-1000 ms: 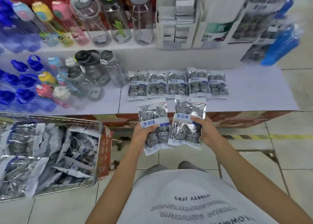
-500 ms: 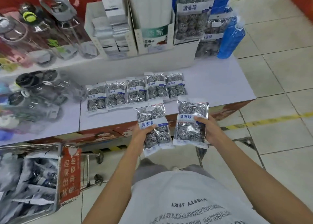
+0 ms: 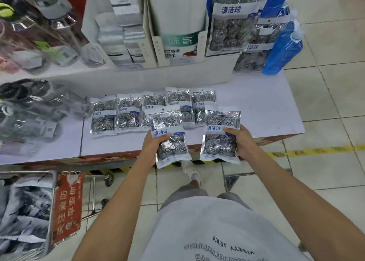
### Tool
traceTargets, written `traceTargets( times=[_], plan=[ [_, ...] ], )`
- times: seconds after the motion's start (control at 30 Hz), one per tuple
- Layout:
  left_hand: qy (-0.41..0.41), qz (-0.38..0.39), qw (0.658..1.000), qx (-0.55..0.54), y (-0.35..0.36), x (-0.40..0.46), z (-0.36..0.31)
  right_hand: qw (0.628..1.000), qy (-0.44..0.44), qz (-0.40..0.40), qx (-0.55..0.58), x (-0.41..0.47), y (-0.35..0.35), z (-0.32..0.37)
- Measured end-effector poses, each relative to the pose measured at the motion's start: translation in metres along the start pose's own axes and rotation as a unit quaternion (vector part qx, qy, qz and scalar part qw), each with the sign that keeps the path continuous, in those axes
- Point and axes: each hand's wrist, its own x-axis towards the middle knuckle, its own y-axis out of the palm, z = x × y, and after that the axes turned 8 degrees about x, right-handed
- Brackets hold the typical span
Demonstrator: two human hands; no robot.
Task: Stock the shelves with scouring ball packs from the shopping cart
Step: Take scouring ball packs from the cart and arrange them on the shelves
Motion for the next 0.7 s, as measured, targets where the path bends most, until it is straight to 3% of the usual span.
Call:
traceTargets(
  times=[0.7],
  plan=[
    [-0.078,-0.100,0.991,0.045,-0.045,0.158,-0.064,0.994,0.049,-0.017,-0.098,0.167,0.082,0.060]
  ],
)
